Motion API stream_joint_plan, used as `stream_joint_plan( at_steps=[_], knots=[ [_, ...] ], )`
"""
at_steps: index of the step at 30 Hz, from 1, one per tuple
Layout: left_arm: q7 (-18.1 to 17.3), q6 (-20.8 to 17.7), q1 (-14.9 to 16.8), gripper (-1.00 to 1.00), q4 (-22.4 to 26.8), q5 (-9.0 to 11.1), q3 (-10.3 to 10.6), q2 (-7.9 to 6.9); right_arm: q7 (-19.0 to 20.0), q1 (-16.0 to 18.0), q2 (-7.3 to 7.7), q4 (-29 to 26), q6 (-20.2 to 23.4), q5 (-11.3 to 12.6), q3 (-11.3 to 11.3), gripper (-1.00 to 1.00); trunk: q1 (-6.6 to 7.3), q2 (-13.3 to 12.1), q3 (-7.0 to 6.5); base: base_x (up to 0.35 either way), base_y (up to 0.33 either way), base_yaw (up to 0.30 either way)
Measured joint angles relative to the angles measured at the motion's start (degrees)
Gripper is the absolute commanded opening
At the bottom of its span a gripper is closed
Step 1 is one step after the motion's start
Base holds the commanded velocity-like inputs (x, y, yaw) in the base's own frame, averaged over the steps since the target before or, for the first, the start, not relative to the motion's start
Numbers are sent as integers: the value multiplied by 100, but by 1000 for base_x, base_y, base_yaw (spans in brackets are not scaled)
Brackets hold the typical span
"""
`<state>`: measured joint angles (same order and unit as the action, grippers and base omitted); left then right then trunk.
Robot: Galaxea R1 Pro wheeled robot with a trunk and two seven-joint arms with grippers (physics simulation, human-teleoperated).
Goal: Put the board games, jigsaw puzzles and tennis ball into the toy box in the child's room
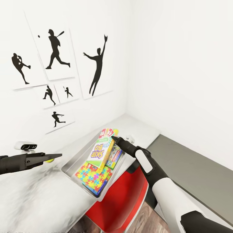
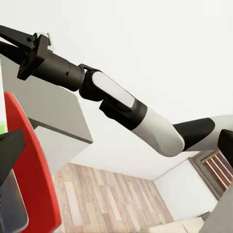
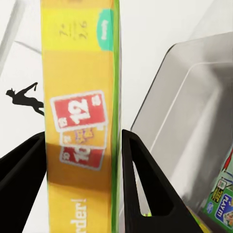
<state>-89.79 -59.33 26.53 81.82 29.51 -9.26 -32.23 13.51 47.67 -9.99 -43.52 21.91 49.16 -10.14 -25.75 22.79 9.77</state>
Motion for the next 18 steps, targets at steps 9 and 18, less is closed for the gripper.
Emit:
stream_joint_plan(
  at_steps=[9, 18],
  knots=[
    [0, 0, -2, 100, 0, 3, 1, 1, 87, 0, 0, -6, 14, 2, 0, -100, 0, 0, 67, 0, 0, 47],
    [0, 0, -3, 100, 0, 3, -2, 0, 165, 0, 0, -14, 16, -37, 0, -100, 0, 1, 94, 0, 0, 2]
  ],
)
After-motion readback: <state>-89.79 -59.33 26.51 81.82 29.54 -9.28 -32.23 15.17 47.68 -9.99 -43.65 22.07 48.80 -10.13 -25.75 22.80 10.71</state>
